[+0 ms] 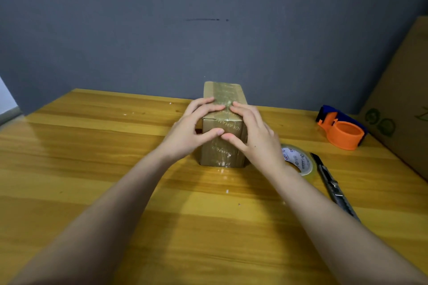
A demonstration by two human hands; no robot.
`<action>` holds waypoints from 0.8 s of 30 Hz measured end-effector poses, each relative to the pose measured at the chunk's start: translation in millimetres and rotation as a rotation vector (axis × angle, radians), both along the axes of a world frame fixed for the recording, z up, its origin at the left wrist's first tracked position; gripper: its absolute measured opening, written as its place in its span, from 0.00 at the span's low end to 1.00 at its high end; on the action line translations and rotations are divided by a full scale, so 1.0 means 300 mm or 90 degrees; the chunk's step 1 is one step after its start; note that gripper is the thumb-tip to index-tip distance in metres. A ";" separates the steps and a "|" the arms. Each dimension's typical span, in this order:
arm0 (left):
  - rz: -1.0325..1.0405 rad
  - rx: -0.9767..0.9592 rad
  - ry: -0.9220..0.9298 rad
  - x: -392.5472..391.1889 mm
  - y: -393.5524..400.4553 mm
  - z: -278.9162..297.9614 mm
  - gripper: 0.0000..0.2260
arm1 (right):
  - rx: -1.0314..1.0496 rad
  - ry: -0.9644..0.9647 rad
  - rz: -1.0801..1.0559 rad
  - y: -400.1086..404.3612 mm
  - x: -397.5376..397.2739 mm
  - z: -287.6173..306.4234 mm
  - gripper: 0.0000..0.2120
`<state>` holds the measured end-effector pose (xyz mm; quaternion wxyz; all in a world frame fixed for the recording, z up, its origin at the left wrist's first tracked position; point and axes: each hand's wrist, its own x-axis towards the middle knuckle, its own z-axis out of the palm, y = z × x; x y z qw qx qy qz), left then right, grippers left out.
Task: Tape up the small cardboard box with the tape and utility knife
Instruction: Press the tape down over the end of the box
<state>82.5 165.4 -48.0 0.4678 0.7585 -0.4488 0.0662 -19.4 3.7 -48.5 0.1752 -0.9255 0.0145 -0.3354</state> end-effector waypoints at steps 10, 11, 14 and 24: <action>-0.074 0.050 0.038 0.011 0.009 0.015 0.31 | 0.108 0.036 0.053 0.011 -0.018 0.021 0.28; -0.073 0.048 0.043 0.008 0.008 0.017 0.30 | 0.134 0.028 0.059 0.015 -0.019 0.022 0.25; -0.042 0.016 0.062 -0.012 -0.004 0.019 0.24 | 0.175 0.001 0.039 0.032 -0.010 0.019 0.18; -0.040 0.017 0.031 0.002 -0.004 0.007 0.21 | 0.118 0.030 0.036 0.012 -0.007 0.012 0.23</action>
